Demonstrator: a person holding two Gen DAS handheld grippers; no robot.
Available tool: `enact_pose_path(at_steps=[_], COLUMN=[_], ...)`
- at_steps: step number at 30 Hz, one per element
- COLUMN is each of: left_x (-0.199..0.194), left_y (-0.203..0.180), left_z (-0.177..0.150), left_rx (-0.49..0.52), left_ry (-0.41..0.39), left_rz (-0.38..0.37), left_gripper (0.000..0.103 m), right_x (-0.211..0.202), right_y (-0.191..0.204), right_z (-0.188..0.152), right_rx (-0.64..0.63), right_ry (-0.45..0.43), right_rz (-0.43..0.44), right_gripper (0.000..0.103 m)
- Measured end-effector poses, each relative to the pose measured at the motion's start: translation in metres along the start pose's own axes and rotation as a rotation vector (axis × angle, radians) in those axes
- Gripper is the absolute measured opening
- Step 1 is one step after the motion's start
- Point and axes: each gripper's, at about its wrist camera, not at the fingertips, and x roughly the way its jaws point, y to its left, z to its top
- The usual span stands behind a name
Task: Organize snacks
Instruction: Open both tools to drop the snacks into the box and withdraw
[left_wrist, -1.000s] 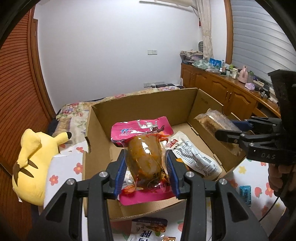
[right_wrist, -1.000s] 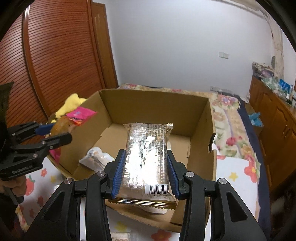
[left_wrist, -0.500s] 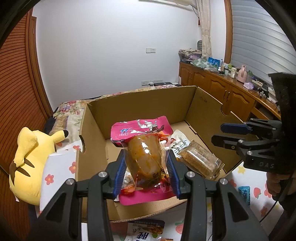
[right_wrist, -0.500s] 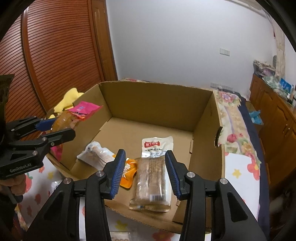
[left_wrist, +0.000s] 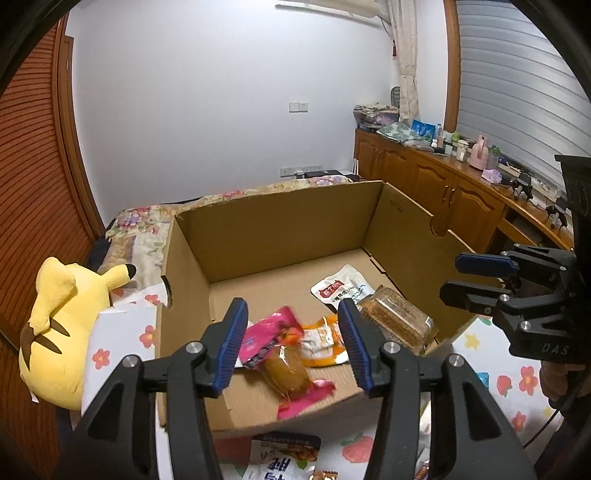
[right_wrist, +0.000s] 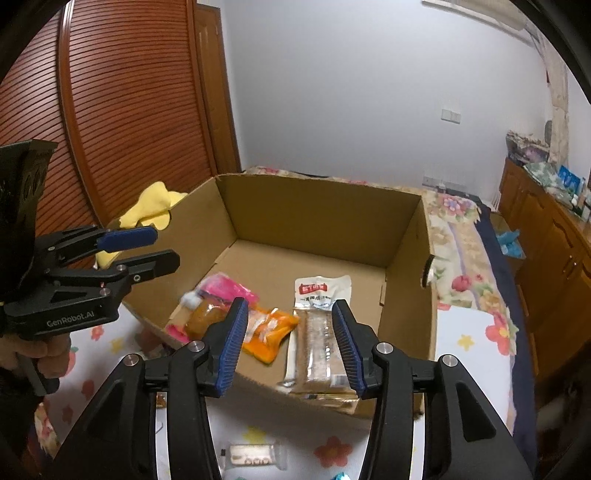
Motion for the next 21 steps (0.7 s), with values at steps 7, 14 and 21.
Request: enact_pose_path(at_steps=[7, 14, 21], left_x=[-0.040, -0.075, -0.083], left_y=[-0.009, -0.013, -0.016], left_z=[-0.015, -0.046, -0.086], left_rx=[0.019, 0.025, 0.019], left_ry=[-0.034, -0.048, -0.012], left_rz=[-0.010, -0.022, -0.038], left_gripper=[0.055, 0.059, 0.059], right_x=[-0.032, -0.058, -0.062], right_y=[0.008, 0.018, 0.031], right_z=[-0.012, -0.041, -0.080], right_rx=[0.002, 0.012, 0.033], right_ry=[-0.024, -0.021, 0.022], right_rz=[-0.021, -0.042, -0.038], right_gripper=[0.054, 0.056, 0.058])
